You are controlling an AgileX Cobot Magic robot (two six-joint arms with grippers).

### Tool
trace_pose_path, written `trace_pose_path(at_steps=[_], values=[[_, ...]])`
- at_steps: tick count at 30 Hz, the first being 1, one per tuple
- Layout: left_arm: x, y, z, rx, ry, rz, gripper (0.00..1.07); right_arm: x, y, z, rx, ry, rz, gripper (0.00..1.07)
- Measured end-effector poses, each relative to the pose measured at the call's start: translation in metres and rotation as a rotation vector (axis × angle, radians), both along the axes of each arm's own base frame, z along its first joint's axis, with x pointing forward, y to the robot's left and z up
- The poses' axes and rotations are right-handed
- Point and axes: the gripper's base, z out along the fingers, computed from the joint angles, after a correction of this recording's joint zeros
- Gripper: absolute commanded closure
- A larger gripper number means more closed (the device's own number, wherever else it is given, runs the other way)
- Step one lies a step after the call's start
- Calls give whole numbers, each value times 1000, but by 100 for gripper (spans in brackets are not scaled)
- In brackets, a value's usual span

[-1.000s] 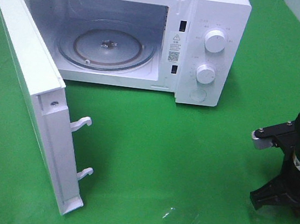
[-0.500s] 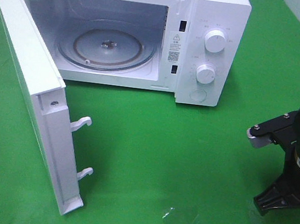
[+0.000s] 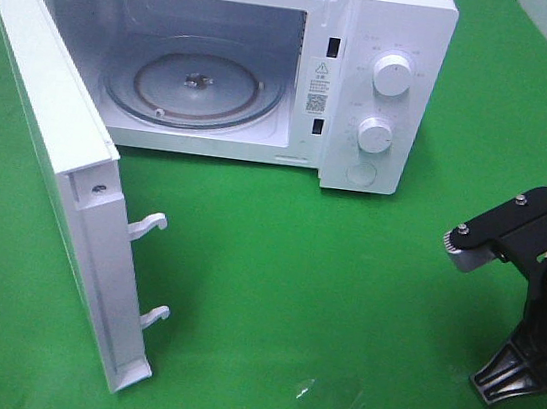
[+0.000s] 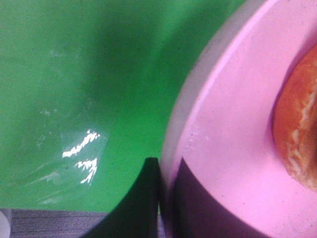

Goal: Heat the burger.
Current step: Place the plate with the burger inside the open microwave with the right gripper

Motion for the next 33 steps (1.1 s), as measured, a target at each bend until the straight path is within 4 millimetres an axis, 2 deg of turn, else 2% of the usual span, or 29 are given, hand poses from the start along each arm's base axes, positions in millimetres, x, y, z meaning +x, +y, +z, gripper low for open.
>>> trace_pose_path(at_steps=[11, 24, 26, 33], values=[[0, 0, 0, -1, 0, 0, 8, -28, 23, 14, -23, -13, 156, 107], [0, 0, 0, -2, 0, 1, 8, -58, 51, 15, -36, -12, 366, 107], [0, 0, 0, -2, 0, 1, 8, -68, 58, 15, -36, -13, 433, 107], [0, 0, 0, -2, 0, 1, 8, -80, 66, 15, -35, -15, 505, 107]])
